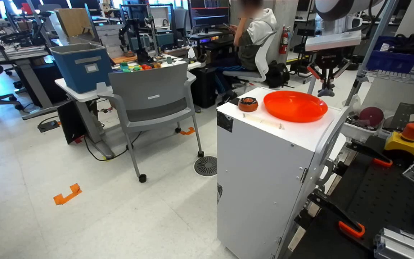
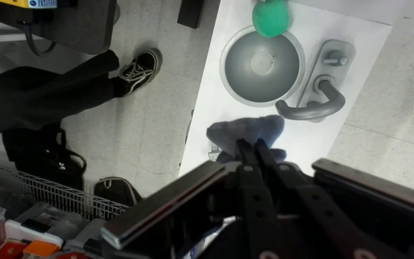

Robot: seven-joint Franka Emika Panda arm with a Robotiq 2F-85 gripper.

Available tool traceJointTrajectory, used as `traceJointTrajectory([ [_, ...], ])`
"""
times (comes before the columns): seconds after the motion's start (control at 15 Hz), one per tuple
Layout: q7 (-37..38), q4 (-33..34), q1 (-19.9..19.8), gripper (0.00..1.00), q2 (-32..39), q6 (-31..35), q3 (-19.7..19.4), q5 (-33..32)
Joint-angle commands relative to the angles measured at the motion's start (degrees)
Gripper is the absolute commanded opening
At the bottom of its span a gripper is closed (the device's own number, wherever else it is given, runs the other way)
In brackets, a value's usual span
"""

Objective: Pick up the grey toy on the plate and put it in the sink

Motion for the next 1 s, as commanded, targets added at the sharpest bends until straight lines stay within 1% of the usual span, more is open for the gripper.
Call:
traceJointTrajectory([
  [0.0,-4.8,1.0,-0.5,0.01,0.3,2.9,0.9,0.9],
  [0.33,-11.0,0.9,-0.8,0.01,0.2,6.7,2.3,3.3],
  [0.47,-13.4,1.2,-1.1,0.01,0.4,6.7,2.9,5.4],
  [0.67,-18.7,1.3,-2.2,0.01,0.2,5.9,4.2,10.3],
  [0.8,-21.1,1.4,-2.5,0.01,0.2,5.3,4.4,13.0],
  [0.93,-21.4,1.4,-2.3,0.01,0.2,4.6,3.7,14.3],
])
